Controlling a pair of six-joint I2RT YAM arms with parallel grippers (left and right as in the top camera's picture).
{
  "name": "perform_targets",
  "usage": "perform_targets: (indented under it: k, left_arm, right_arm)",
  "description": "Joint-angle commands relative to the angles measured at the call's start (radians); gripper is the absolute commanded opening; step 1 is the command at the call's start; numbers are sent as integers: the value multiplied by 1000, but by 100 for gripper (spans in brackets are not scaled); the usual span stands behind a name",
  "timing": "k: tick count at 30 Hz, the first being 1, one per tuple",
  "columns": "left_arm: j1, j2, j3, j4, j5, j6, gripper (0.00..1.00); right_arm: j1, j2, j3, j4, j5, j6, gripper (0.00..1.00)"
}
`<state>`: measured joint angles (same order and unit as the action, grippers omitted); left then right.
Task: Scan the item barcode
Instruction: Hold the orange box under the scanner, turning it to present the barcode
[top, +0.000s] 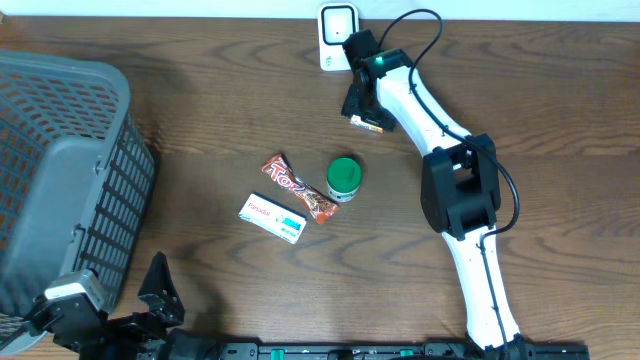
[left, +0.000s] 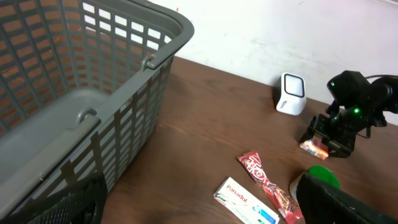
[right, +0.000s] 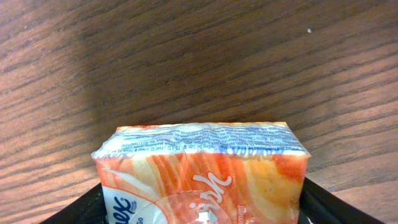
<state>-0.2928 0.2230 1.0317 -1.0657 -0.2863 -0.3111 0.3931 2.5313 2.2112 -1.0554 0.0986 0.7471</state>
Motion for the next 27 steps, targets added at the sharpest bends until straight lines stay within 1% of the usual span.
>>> perform_targets:
  k: [1, 2, 4, 8, 9, 12, 19, 23, 27]
  left_arm:
    - [0, 0, -2, 4, 5, -1, 97]
    - [0, 0, -2, 4, 5, -1, 97]
    - [0, 0, -2, 4, 5, -1, 97]
    - [0, 0, -2, 4, 5, -1, 97]
    - [0, 0, -2, 4, 5, -1, 97]
    - [0, 0, -2, 4, 5, -1, 97]
    - [0, 0, -2, 4, 5, -1, 97]
    - [0, 0, -2, 4, 5, -1, 97]
    - [0, 0, -2, 4, 5, -1, 97]
  right_arm:
    - [6, 31, 14, -18, -3, -62, 67]
    - [6, 24, 15, -28, -4, -66, 65]
    - [6, 0, 23, -62, -20, -71, 64]
    - [3, -50, 68, -144, -136, -115, 66]
    - [-5, -77, 93, -209, -197, -148, 68]
    - [-18, -98, 117, -294, -254, -179, 68]
    - [-56, -100, 157, -475, -380, -319, 68]
    - [-88, -100, 159, -548, -426, -360, 66]
    - [-101, -100, 159, -564, -430, -360, 64]
